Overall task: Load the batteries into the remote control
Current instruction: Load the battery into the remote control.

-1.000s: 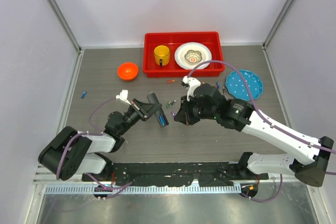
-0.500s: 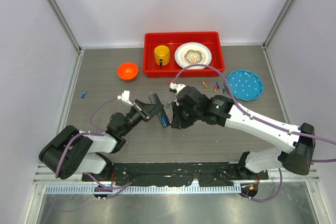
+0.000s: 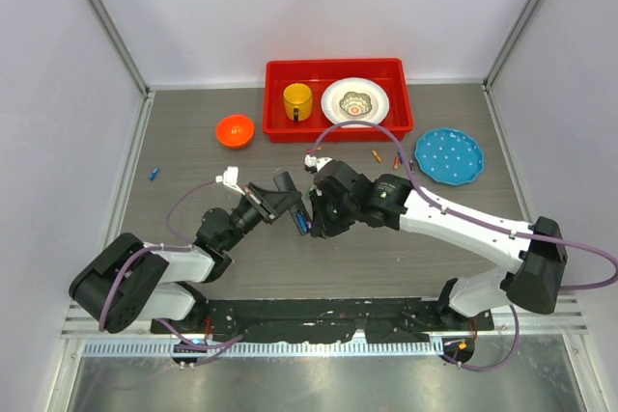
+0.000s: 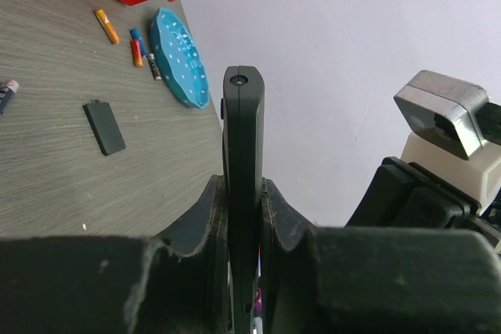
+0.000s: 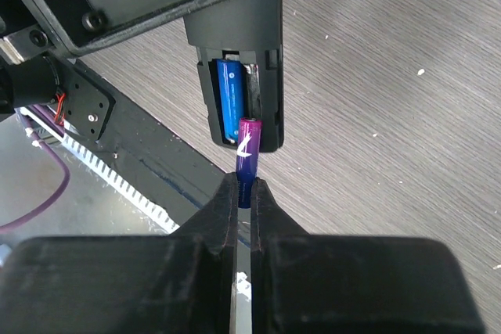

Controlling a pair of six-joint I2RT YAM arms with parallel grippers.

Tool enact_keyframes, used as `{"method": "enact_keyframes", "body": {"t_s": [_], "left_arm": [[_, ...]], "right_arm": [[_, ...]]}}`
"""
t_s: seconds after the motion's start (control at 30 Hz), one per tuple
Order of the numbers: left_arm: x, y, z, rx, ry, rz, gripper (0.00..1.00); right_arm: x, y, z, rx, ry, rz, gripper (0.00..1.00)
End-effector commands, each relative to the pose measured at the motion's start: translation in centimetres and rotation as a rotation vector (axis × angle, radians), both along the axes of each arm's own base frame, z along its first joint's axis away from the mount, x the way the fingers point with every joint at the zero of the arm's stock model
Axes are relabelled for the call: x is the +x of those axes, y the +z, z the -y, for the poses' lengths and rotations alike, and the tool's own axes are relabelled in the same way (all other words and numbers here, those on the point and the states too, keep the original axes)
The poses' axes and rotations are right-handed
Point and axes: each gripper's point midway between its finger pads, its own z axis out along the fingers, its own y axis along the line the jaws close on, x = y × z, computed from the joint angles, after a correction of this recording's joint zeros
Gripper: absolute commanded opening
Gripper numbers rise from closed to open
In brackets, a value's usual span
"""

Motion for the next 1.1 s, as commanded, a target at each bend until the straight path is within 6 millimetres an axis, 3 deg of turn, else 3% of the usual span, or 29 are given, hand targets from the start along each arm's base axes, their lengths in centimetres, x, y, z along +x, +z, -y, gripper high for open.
{"method": "enact_keyframes", "body": {"t_s": [0.0, 1.07], "left_arm": [[-1.5, 7.6, -0.9, -0.177, 0.001, 0.252, 0.00], [-3.6, 8.6, 0.3, -0.218, -0.104, 0.248, 0.00]], "right_arm": [[0.8, 1.3, -1.6, 0.055, -0.006, 0.033, 0.01], [3.7, 0.6, -1.8, 0.003, -0.043, 0.070, 0.01]]}}
